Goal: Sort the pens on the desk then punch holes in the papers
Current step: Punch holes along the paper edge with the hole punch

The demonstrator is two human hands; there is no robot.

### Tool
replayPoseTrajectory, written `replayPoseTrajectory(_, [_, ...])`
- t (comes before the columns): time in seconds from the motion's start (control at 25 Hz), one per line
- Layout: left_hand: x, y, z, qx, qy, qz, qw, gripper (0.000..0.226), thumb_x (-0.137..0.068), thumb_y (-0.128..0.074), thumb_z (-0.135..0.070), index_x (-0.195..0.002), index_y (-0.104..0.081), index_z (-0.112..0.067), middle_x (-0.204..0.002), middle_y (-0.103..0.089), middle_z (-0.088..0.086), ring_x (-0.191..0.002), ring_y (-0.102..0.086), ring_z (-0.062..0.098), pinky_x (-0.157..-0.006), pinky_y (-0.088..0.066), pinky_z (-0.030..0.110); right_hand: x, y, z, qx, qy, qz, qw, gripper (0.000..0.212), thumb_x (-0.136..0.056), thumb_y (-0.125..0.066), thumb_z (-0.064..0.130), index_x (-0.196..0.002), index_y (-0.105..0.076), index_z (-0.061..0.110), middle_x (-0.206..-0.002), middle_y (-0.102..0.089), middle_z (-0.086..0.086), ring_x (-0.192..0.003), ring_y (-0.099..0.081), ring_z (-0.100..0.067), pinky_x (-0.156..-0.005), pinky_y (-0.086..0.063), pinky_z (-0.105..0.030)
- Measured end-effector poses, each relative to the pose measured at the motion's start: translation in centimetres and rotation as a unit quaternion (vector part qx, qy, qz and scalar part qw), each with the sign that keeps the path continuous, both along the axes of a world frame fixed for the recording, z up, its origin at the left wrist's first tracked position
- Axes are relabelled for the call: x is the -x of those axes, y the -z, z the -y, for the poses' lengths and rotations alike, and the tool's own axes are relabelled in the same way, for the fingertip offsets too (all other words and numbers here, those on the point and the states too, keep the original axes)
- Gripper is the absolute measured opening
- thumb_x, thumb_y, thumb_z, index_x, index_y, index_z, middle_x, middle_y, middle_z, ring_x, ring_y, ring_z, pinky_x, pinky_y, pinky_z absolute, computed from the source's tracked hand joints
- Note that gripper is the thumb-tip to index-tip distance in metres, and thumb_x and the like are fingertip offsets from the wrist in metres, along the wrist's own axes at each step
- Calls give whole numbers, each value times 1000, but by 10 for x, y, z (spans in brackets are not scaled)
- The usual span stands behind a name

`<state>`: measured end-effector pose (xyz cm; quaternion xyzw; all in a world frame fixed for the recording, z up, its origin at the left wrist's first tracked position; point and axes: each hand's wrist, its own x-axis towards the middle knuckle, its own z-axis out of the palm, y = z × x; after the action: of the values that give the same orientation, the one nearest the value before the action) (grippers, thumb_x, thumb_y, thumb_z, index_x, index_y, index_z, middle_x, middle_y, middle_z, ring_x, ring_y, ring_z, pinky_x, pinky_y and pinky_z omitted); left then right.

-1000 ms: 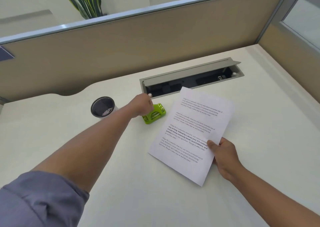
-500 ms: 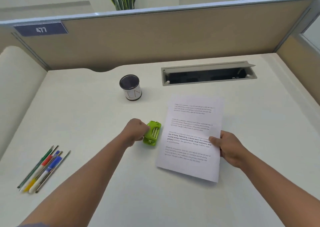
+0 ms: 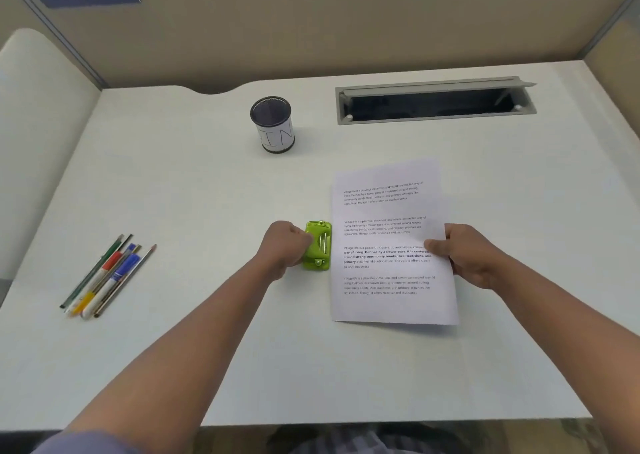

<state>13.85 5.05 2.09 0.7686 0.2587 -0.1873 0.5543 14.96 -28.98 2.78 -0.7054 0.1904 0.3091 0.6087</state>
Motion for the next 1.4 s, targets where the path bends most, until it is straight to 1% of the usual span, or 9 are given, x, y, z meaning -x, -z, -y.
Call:
replayPoseTrajectory(0.08, [1, 3, 2, -7, -8, 2, 1000, 7, -89, -63, -6, -86, -57, -9, -85, -51, 14, -75, -53, 26, -79, -60, 51, 3, 3, -1, 2, -1, -3, 1000, 19, -100, -59, 3, -115, -69, 8, -108, -79, -8, -95, -77, -30, -77, -61, -44])
replayPoseTrajectory(0.2, [0, 4, 4, -14, -17, 0, 1000, 9, -90, -66, -9, -87, -57, -8, -86, -55, 15, -75, -56, 27, -89, -56, 57, 5, 5, -2, 4, 4, -5, 1000, 19, -100, -59, 3, -115, -69, 8, -108, -79, -8, -91, -78, -27, -69, -62, -40])
replayPoseTrajectory(0.28, [0, 4, 5, -19, -14, 5, 1000, 11, -90, -67, -9, -86, -57, -8, -84, -54, 14, -75, -55, 26, -87, -57, 57, 6, 6, -3, 5, 13, -3, 1000, 19, -100, -59, 3, -115, -69, 8, -109, -79, -8, -91, -78, -27, -70, -62, -40])
replayPoseTrajectory(0.44, [2, 3, 6, -25, -12, 14, 1000, 13, -89, -67, -10, -81, -56, -10, -80, -51, 13, -72, -53, 26, -74, -59, 48, 6, 6, -4, 3, 21, 3, 1000, 20, -100, -59, 3, -117, -69, 7, -110, -78, -10, -91, -77, -28, -73, -61, -41])
replayPoseTrajectory(0.6, [3, 3, 9, -23, -27, 13, 999, 14, -88, -67, -10, -81, -56, -9, -80, -53, 12, -71, -54, 25, -84, -58, 57, 4, 6, -9, 16, 14, 0, 1000, 19, -100, -59, 2, -116, -68, 6, -109, -77, -11, -90, -76, -28, -72, -61, -41])
replayPoseTrajectory(0.72, [3, 2, 10, -22, -26, 15, 999, 15, -89, -69, -11, -80, -56, -8, -81, -54, 13, -72, -54, 26, -80, -60, 53, 0, 5, -14, 17, 14, 0, 1000, 18, -100, -59, 2, -115, -68, 7, -110, -77, -11, -89, -76, -28, -70, -61, -40])
replayPoseTrajectory(0.88, [4, 0, 11, -29, -35, 13, 999, 16, -89, -68, -11, -77, -56, -10, -80, -56, 12, -71, -56, 26, -84, -58, 57, -5, 4, -21, 27, -3, 6, 1000, 20, -100, -59, 2, -117, -68, 6, -109, -77, -11, -94, -75, -30, -76, -61, -43])
replayPoseTrajectory(1.2, [4, -2, 15, -29, -45, 5, 999, 18, -90, -70, -12, -78, -56, -12, -83, -61, 12, -72, -61, 27, -82, -62, 55, -3, 9, -27, 17, 1, 1, 1000, 16, -100, -59, 2, -110, -69, 9, -106, -77, -10, -85, -75, -26, -69, -60, -39])
replayPoseTrajectory(1.4, [4, -4, 16, -25, -45, 2, 999, 17, -90, -70, -12, -80, -56, -11, -87, -61, 14, -76, -62, 28, -81, -62, 54, -6, 8, -26, 16, 6, 3, 1000, 14, -99, -60, 2, -107, -70, 10, -105, -77, -10, -84, -75, -26, -71, -61, -41])
